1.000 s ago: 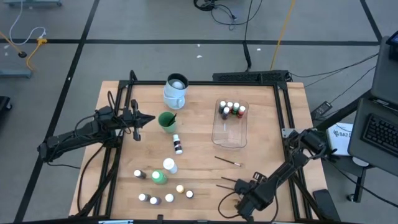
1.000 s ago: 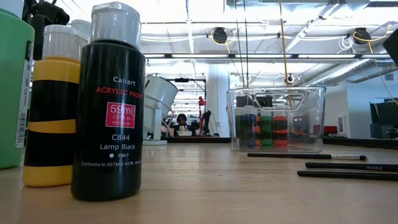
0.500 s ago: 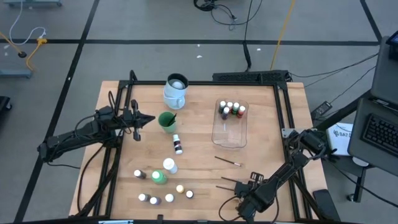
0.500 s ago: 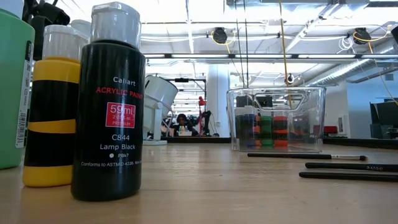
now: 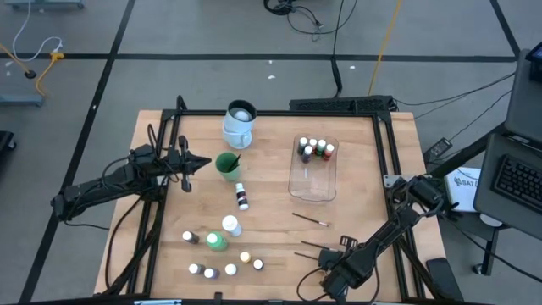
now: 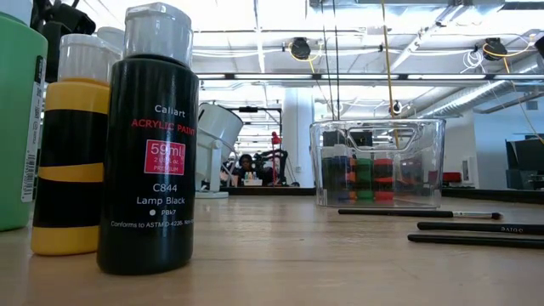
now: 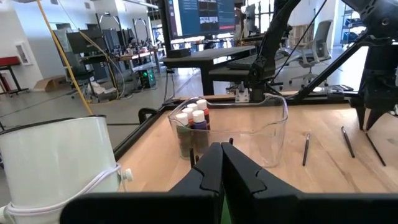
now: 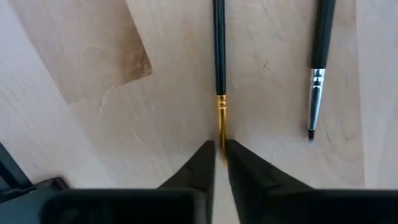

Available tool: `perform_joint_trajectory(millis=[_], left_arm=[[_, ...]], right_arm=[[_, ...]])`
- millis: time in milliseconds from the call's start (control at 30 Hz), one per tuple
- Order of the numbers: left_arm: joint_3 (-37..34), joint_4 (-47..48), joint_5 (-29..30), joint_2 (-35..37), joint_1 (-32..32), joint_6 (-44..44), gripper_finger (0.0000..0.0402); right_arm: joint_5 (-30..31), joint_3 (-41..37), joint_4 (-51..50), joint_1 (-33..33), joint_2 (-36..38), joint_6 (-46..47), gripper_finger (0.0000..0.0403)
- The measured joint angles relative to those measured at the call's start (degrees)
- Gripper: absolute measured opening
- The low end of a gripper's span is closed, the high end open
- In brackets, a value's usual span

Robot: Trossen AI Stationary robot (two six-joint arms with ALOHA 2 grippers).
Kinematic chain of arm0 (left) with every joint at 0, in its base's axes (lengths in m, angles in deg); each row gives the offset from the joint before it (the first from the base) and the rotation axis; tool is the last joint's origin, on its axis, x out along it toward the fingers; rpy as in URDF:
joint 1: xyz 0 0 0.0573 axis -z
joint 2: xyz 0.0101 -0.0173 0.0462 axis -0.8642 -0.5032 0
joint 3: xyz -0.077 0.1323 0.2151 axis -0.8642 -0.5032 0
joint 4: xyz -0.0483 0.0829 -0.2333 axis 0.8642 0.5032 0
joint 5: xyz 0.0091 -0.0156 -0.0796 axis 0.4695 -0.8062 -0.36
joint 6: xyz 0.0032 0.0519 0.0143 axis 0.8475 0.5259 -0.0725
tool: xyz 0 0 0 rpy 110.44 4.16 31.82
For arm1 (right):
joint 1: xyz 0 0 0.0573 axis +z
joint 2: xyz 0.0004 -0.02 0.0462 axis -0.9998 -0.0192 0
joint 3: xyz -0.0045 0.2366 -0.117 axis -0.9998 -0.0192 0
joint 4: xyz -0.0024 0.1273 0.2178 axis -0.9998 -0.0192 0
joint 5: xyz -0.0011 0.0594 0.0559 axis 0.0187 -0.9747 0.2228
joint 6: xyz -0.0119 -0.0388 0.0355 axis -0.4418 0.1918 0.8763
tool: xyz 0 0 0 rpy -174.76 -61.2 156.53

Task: Pick & Place Paint Supplies
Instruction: Put the bottom paint brush into the cup

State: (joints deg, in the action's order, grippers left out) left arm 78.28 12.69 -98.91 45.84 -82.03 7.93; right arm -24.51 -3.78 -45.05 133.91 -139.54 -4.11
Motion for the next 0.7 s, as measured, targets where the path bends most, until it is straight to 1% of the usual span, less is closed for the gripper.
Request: perform_joint_trajectory(millis=[67, 100, 300, 367, 433, 500, 567, 700], left_arm=[[0.00, 0.00, -0.02, -0.02, 0.00, 0.02, 0.0005], [0.00, -0.01, -0.02, 0.00, 0.00, 0.02, 0.0005], [0.00, -0.02, 0.00, -0.02, 0.00, 0.02, 0.0005], [0.00, -0.06, -0.01, -0.01, 0.00, 0.02, 0.0005], [0.00, -0.14, -0.02, -0.01, 0.00, 0.02, 0.0005], [0.00, -0.35, -0.02, -0.01, 0.00, 0.02, 0.0005], [0.00, -0.33, -0.02, -0.02, 0.00, 0.02, 0.0005], [0.00, -0.42, -0.06, -0.02, 0.00, -0.27, 0.0005]], right_arm=[[-0.06, -0.23, 0.74, 0.00, 0.00, -0.66, 0.0011], [-0.08, -0.23, 0.89, 0.02, 0.00, -1.06, 0.0006], [-1.28, -0.28, 1.27, -0.07, 0.64, -1.08, 0.0003], [-0.19, -0.47, 1.06, -0.04, 1.82, -1.43, 0.0002], [3.97, -0.65, 1.32, 0.15, 3.51, -2.24, 0.0001], [9.91, -0.62, 1.91, 0.29, 6.45, -4.09, 0.0001], [16.72, -0.47, 3.91, 0.39, 9.34, -8.38, 0.0001], [26.54, -0.47, 10.75, -1.06, 13.71, -18.20, 0.0000]])
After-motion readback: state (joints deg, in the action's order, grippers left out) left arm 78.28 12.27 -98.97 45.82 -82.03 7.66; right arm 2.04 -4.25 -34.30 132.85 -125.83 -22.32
